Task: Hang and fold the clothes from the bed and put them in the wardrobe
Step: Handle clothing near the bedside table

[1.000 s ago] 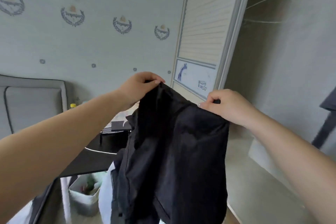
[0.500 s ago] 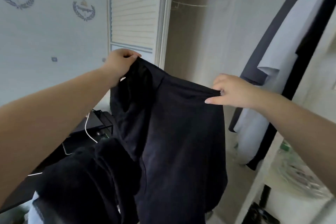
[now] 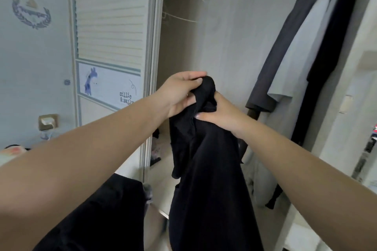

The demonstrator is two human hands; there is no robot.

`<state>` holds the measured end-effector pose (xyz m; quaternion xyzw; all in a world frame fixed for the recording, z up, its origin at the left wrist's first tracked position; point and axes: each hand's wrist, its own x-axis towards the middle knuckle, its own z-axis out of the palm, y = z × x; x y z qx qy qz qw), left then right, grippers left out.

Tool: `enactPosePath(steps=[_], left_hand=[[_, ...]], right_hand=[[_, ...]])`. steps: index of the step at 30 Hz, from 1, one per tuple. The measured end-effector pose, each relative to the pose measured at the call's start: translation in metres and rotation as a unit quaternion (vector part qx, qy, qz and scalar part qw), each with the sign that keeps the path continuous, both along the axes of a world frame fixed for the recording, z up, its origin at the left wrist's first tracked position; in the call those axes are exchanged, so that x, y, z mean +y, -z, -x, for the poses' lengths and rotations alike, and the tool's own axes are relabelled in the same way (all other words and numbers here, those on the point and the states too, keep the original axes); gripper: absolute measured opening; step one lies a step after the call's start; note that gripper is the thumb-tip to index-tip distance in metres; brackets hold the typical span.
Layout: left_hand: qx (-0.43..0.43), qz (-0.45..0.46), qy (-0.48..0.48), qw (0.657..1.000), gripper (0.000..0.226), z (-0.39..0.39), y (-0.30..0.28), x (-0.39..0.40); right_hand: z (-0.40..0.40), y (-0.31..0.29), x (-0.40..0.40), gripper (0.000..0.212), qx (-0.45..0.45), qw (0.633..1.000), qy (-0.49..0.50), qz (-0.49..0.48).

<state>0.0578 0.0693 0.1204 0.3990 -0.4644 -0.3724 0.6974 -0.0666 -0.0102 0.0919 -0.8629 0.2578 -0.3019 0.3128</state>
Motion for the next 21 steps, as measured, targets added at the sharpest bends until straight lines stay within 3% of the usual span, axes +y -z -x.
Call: enactPosePath(steps=[2,4,6,8,10,14,17,21], left_hand=[[-0.037,0.006,0.029,0.999,0.022,0.005,-0.001,-0.008],[-0.052,0.029,0.058,0.997,0.021,0.001,0.003,-0.013],[-0.084,0.059,0.045,0.994,0.019,-0.015,0.012,-0.017],[-0.195,0.061,-0.032,0.978,0.024,-0.038,0.026,-0.021],[-0.295,0.008,-0.067,0.953,0.049,-0.058,0.045,-0.024],[-0.345,-0.163,0.054,0.923,0.092,-0.087,0.087,-0.039],[-0.395,-0.200,0.059,0.895,0.075,-0.090,0.112,-0.059],[-0.362,-0.161,0.056,0.916,0.029,-0.082,0.126,-0.087]], right_hand=[[-0.009,-0.002,-0.004,0.038,0.011,0.999,0.032,0.014],[-0.010,-0.001,-0.011,0.033,-0.013,0.998,0.053,-0.027],[-0.008,0.004,-0.017,0.035,-0.091,0.990,0.039,-0.104],[-0.003,0.006,-0.023,0.021,-0.198,0.959,0.057,-0.195],[0.003,0.005,-0.029,0.019,-0.290,0.913,0.056,-0.280],[0.007,-0.001,-0.037,0.036,-0.405,0.837,0.040,-0.365],[0.008,-0.004,-0.043,0.038,-0.471,0.793,0.031,-0.384],[0.005,-0.007,-0.055,0.041,-0.478,0.787,0.017,-0.391]])
